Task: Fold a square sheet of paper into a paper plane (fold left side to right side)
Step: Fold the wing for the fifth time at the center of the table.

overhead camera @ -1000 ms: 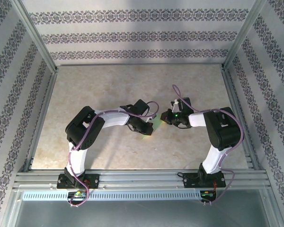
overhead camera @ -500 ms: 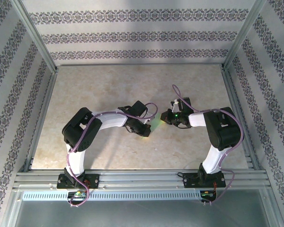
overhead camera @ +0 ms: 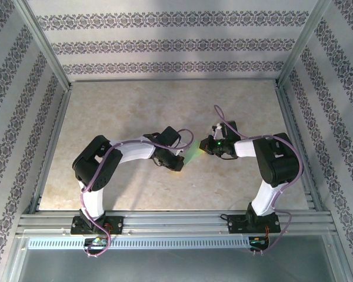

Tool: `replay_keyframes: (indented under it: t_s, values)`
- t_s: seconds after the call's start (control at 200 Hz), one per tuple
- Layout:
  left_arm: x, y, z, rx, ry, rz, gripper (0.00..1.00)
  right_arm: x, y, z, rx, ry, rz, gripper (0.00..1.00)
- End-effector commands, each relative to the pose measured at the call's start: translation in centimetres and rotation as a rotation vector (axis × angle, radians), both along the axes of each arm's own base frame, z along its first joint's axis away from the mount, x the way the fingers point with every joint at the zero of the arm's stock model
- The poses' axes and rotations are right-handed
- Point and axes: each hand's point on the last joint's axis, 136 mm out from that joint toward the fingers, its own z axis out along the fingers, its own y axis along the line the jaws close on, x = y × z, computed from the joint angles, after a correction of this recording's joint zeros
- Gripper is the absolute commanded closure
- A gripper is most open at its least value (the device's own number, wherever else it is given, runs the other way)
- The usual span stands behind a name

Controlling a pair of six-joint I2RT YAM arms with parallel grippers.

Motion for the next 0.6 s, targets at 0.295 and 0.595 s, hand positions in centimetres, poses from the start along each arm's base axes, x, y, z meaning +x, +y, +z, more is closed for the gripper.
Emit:
replay_keyframes:
  t_s: [0.295, 0.595]
  values:
    - [-2.8, 4.5, -1.9, 0.167, 0.072, 0.002, 1.00, -4.4, -2.5, -6.7, -0.195, 0.205, -0.010, 1.00]
    - [-3.2, 5.4, -1.9, 0.195, 0.064, 0.004, 1.00, -4.4, -2.5, -6.7, -0.199, 0.208, -0.009, 1.00]
